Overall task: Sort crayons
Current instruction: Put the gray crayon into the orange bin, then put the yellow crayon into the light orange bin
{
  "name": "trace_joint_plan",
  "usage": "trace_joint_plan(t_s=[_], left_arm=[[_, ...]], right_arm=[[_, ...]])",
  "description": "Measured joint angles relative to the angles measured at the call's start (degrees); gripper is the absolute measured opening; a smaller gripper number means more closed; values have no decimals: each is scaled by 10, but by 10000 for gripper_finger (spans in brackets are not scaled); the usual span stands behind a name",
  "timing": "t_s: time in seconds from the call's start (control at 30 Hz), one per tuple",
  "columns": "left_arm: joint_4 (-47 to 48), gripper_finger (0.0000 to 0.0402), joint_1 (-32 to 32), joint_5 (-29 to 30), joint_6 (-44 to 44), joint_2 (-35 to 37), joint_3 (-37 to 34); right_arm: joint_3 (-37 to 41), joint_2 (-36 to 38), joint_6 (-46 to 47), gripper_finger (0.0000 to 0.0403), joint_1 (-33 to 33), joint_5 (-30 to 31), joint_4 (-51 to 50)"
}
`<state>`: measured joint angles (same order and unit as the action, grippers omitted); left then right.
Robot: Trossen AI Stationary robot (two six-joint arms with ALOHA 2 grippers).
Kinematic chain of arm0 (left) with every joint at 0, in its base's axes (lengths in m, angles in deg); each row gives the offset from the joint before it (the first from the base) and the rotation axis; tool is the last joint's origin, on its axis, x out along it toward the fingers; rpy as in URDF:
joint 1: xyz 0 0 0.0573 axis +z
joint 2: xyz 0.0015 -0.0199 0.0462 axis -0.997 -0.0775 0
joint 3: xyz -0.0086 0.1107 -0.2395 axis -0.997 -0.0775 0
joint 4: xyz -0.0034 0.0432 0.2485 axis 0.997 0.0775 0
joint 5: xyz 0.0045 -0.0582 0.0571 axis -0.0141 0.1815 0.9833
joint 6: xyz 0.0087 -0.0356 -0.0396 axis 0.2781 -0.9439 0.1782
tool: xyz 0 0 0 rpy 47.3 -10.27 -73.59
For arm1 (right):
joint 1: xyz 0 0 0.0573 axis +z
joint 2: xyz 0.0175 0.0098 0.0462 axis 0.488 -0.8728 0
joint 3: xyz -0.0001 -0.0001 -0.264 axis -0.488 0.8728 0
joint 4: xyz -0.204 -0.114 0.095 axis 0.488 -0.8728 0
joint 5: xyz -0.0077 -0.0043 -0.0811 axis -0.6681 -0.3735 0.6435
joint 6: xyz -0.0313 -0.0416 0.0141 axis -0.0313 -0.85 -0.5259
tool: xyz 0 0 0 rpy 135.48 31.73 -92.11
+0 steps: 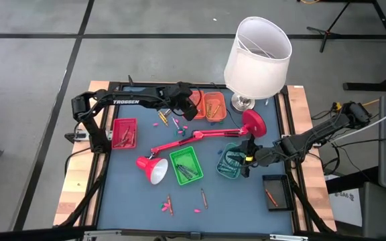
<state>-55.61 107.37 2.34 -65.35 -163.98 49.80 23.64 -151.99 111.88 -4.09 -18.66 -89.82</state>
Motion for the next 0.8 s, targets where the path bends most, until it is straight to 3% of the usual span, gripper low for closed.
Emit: trace_joint_plan(t_s=[0.3, 0.57, 0.8], left_arm=[[23, 105, 46, -4, 65, 0, 0], [190, 93, 126, -105, 81, 0, 0], [328, 71, 142, -124, 257, 0, -1]], right_arm=[[0, 0, 0, 127, 0, 0, -1], [0, 0, 0, 127, 0, 0, -4], [0, 0, 0, 127, 0, 0, -4]])
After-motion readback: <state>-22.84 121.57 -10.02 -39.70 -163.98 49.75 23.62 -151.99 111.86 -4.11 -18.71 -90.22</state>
